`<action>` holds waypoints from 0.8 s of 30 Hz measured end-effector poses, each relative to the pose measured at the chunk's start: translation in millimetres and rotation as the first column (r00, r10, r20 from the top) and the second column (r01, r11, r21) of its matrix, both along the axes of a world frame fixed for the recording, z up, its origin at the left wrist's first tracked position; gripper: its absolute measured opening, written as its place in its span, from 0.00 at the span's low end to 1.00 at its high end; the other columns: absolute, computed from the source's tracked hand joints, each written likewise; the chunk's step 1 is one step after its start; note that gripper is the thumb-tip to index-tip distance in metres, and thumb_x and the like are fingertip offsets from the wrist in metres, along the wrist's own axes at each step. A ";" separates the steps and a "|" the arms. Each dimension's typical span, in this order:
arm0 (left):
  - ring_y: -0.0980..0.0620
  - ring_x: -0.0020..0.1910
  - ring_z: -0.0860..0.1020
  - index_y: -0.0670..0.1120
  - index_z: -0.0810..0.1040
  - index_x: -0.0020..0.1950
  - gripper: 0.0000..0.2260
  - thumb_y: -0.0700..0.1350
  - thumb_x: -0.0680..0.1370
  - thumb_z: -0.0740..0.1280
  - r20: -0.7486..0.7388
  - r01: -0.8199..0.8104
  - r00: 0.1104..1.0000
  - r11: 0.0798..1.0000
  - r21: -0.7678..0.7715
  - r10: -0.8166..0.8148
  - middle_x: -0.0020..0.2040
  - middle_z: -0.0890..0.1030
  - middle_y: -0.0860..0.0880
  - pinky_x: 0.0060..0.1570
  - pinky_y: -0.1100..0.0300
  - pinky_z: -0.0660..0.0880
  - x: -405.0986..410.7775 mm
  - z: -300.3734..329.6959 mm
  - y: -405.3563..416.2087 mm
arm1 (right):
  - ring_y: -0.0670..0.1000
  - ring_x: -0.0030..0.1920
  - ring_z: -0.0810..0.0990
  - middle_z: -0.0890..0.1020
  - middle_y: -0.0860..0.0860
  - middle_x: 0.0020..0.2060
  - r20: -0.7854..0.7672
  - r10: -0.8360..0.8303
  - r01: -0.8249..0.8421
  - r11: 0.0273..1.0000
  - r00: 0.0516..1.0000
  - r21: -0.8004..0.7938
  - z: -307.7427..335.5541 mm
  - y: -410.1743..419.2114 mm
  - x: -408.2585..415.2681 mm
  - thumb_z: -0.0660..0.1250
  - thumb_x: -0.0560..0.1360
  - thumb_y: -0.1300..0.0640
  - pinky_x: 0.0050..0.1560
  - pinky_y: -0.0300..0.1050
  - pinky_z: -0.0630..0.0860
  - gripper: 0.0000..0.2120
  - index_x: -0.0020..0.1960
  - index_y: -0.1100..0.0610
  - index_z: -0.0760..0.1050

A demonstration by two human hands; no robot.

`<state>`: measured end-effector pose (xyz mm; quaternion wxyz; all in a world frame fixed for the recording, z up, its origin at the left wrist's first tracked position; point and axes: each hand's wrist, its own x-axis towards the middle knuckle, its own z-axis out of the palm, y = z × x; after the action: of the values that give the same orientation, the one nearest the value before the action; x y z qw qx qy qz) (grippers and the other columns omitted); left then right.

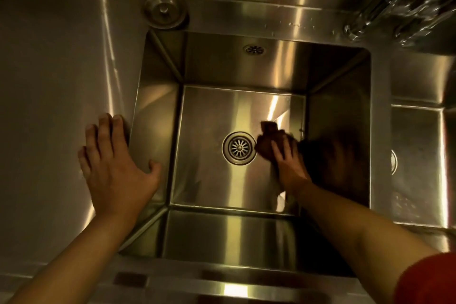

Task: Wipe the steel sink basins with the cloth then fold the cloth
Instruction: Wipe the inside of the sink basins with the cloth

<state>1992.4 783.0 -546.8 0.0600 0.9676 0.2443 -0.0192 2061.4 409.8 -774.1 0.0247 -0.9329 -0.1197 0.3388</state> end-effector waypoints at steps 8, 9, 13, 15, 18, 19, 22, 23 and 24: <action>0.39 0.83 0.52 0.46 0.54 0.83 0.50 0.52 0.68 0.77 0.009 -0.004 1.000 1.000 -0.019 0.004 0.84 0.56 0.43 0.78 0.34 0.55 -1.5 -0.8 0.6 | 0.63 0.79 0.31 0.29 0.47 0.79 -0.040 0.650 -0.616 0.736 0.759 0.281 -21.5 5.0 -83.0 0.64 0.82 0.58 0.76 0.71 0.45 0.48 0.76 0.33 0.27; 0.39 0.83 0.52 0.46 0.54 0.84 0.49 0.54 0.69 0.75 0.003 -0.006 1.000 1.000 -0.028 0.006 0.84 0.55 0.43 0.78 0.34 0.55 -1.4 -0.1 0.3 | 0.64 0.79 0.34 0.32 0.47 0.80 -0.004 0.675 -0.643 0.705 0.738 0.300 -24.1 13.7 -80.1 0.64 0.82 0.55 0.75 0.73 0.47 0.44 0.79 0.34 0.33; 0.41 0.84 0.49 0.47 0.52 0.84 0.48 0.57 0.69 0.71 -0.022 -0.010 1.000 0.999 -0.042 0.009 0.85 0.53 0.45 0.79 0.35 0.52 0.1 2.1 0.5 | 0.64 0.81 0.41 0.46 0.52 0.83 0.049 0.768 -0.730 0.584 0.638 0.355 -26.1 64.8 -65.9 0.63 0.81 0.57 0.77 0.71 0.48 0.35 0.82 0.43 0.52; 0.42 0.84 0.48 0.47 0.52 0.84 0.49 0.54 0.70 0.75 -0.033 -0.020 0.999 0.999 -0.043 0.018 0.85 0.52 0.45 0.79 0.35 0.51 -0.2 2.7 0.0 | 0.64 0.81 0.44 0.49 0.53 0.83 0.107 0.763 -0.736 0.563 0.638 0.375 -28.0 97.4 -60.9 0.64 0.79 0.61 0.77 0.70 0.49 0.36 0.82 0.44 0.55; 0.42 0.84 0.47 0.47 0.51 0.84 0.49 0.53 0.70 0.76 -0.035 -0.021 0.999 0.999 -0.038 0.020 0.85 0.51 0.45 0.80 0.36 0.51 -0.6 2.7 1.0 | 0.64 0.81 0.50 0.55 0.54 0.82 0.126 0.717 -0.692 0.588 0.685 0.418 -39.2 146.1 -48.5 0.68 0.76 0.65 0.75 0.72 0.56 0.37 0.80 0.45 0.60; 0.43 0.84 0.47 0.47 0.51 0.84 0.49 0.53 0.71 0.75 -0.035 -0.019 0.999 0.999 -0.036 0.018 0.85 0.51 0.45 0.80 0.35 0.51 -0.9 2.3 1.2 | 0.64 0.81 0.49 0.54 0.54 0.82 0.122 0.696 -0.673 0.611 0.708 0.417 -42.4 160.8 -40.7 0.67 0.76 0.64 0.75 0.71 0.56 0.37 0.81 0.44 0.60; 0.42 0.84 0.48 0.47 0.52 0.84 0.48 0.53 0.71 0.75 -0.027 -0.016 1.000 0.999 -0.028 0.015 0.85 0.51 0.45 0.80 0.36 0.52 -2.1 1.3 0.7 | 0.62 0.82 0.46 0.50 0.52 0.83 0.127 0.621 -0.614 0.683 0.773 0.396 -38.4 197.2 -3.1 0.66 0.78 0.62 0.77 0.67 0.51 0.36 0.81 0.43 0.57; 0.42 0.84 0.48 0.47 0.51 0.84 0.48 0.53 0.72 0.75 -0.024 -0.013 1.000 1.000 -0.027 0.012 0.85 0.52 0.45 0.80 0.36 0.52 -2.1 1.3 0.7 | 0.62 0.82 0.47 0.50 0.53 0.83 0.131 0.606 -0.603 0.696 0.785 0.390 -38.3 204.2 13.5 0.66 0.78 0.63 0.77 0.67 0.52 0.36 0.81 0.43 0.58; 0.42 0.84 0.48 0.47 0.51 0.84 0.48 0.53 0.72 0.75 -0.025 -0.007 1.000 1.000 -0.028 0.007 0.85 0.51 0.46 0.80 0.36 0.52 -1.9 1.3 0.6 | 0.63 0.81 0.50 0.53 0.54 0.82 0.145 0.583 -0.586 0.705 0.799 0.398 -36.9 207.4 31.8 0.67 0.77 0.63 0.75 0.68 0.54 0.36 0.80 0.44 0.60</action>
<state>1990.5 783.6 -545.5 0.0704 0.9655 0.2482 -0.0344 2093.1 617.3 -811.0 0.1175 -0.8195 -0.4795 0.2910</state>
